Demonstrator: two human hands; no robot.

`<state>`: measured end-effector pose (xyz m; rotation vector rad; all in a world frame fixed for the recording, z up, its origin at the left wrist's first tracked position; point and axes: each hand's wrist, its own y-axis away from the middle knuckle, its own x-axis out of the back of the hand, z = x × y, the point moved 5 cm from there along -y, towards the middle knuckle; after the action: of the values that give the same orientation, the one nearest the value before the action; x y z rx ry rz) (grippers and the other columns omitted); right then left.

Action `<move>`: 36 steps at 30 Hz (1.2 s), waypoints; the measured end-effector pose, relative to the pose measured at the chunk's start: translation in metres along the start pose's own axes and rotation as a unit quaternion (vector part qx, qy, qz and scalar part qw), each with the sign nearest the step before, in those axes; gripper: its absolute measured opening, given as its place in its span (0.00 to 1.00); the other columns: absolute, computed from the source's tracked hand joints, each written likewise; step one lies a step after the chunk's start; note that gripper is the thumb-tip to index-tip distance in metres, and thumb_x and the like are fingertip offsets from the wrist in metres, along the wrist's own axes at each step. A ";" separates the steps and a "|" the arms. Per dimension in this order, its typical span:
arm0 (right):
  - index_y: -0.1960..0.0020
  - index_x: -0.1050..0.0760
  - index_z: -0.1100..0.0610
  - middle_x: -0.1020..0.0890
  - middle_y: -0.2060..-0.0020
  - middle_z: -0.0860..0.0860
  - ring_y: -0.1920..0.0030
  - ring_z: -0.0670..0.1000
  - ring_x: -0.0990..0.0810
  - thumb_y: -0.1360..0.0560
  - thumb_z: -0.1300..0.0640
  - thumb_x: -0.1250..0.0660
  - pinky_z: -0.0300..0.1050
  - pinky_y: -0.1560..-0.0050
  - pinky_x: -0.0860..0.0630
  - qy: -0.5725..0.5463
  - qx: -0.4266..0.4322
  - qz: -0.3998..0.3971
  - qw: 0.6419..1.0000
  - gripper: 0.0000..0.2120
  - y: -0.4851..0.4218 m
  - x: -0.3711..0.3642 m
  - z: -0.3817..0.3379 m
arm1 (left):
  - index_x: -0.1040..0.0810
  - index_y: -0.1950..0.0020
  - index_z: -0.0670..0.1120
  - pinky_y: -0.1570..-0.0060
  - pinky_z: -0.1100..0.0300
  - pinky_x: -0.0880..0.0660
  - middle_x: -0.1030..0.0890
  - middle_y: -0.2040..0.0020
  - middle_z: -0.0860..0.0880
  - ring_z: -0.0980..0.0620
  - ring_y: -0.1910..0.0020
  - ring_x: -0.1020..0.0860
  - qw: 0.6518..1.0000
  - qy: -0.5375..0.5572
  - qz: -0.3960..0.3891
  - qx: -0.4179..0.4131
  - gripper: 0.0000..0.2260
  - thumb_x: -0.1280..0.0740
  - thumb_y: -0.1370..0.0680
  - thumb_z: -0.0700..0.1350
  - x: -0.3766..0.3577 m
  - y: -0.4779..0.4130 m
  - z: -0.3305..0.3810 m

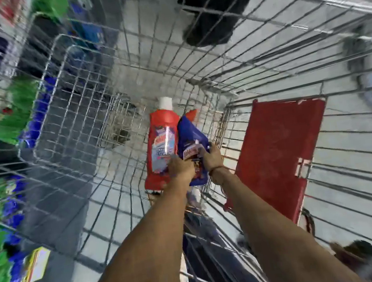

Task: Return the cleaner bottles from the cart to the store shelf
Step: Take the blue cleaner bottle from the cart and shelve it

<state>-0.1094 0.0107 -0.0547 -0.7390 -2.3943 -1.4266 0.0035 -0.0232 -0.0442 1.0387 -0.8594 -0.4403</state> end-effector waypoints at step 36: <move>0.59 0.22 0.54 0.16 0.70 0.41 0.67 0.38 0.19 0.24 0.61 0.37 0.31 0.65 0.23 -0.217 0.366 -0.287 0.858 0.08 0.272 0.008 -0.303 | 0.22 0.49 0.45 0.59 0.71 0.22 0.15 0.63 0.60 0.64 0.62 0.18 0.866 0.328 0.046 -0.375 0.13 0.30 0.30 0.32 0.309 0.233 -0.001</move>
<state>0.0208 -0.1459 0.2981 -0.1388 -3.3540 -0.3443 0.1751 -0.1257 0.2873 0.3547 -0.0780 -0.2648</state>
